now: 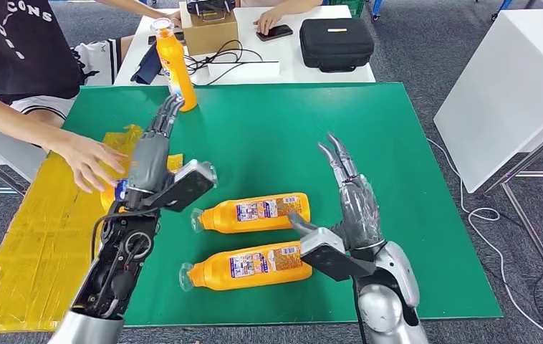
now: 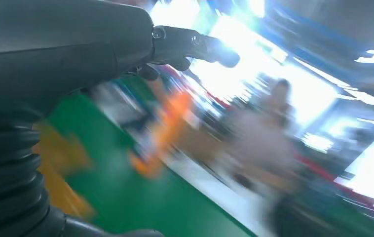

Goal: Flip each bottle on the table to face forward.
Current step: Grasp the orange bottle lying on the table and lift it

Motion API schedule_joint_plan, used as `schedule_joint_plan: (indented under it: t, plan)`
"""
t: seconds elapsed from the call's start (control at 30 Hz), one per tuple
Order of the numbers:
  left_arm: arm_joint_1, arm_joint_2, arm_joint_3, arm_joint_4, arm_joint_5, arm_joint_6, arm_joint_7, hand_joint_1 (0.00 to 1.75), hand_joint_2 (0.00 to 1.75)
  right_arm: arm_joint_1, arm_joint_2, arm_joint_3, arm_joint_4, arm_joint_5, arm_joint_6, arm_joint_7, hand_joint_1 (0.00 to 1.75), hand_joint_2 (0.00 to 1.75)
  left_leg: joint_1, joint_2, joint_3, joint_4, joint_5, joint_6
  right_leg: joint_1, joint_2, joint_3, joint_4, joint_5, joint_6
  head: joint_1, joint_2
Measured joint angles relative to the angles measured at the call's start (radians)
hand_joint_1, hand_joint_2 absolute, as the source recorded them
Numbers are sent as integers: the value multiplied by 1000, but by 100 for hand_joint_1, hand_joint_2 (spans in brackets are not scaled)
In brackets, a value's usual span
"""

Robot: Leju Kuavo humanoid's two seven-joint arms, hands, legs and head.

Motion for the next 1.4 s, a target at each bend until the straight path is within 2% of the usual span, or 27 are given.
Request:
schedule_joint_plan:
  t: [0.07,0.13,0.2,0.37,0.53,0.7,0.87,1.2,1.4]
  plan:
    - [41,-2,-11,-22,222,-110,-111,0,175,-15,0,-7,16,129,10,53,0,175,0,0,0,0,0,0,0,0,0,0,0,0,0,0]
    - [78,-3,-27,-25,357,-198,-185,0,175,-36,1,-16,48,217,44,102,0,175,0,0,0,0,0,0,0,0,0,0,0,0,0,0]
    - [107,-4,-42,-25,408,-232,-217,0,175,-56,1,-26,83,261,67,132,0,175,0,0,0,0,0,0,0,0,0,0,0,0,0,0]
    - [143,-5,-61,-26,468,-274,-228,0,175,-104,1,-32,159,344,125,215,0,175,0,-1,0,0,1,0,0,0,1,0,0,0,0,0]
    - [188,-11,-87,-32,490,-296,-249,0,175,-178,3,-33,309,390,142,282,0,175,0,-1,0,0,1,0,0,0,1,0,0,0,0,0]
    - [223,-16,-99,-43,486,-298,-260,0,175,-242,15,-12,457,391,127,280,0,175,0,-1,0,0,1,0,0,0,0,0,0,0,0,0]
    - [241,-23,-102,-57,479,-304,-263,0,175,-295,35,61,615,417,103,272,0,175,0,-1,0,0,1,0,0,0,0,1,0,0,0,0]
    - [249,-27,-103,-59,451,-286,-270,0,175,-401,114,194,888,441,67,280,0,175,0,-1,1,0,1,0,0,0,0,1,0,0,0,0]
    - [242,-32,-116,-61,435,-283,-271,0,175,-451,164,238,1024,446,60,305,0,175,0,-1,1,0,1,-1,0,0,0,1,0,0,0,0]
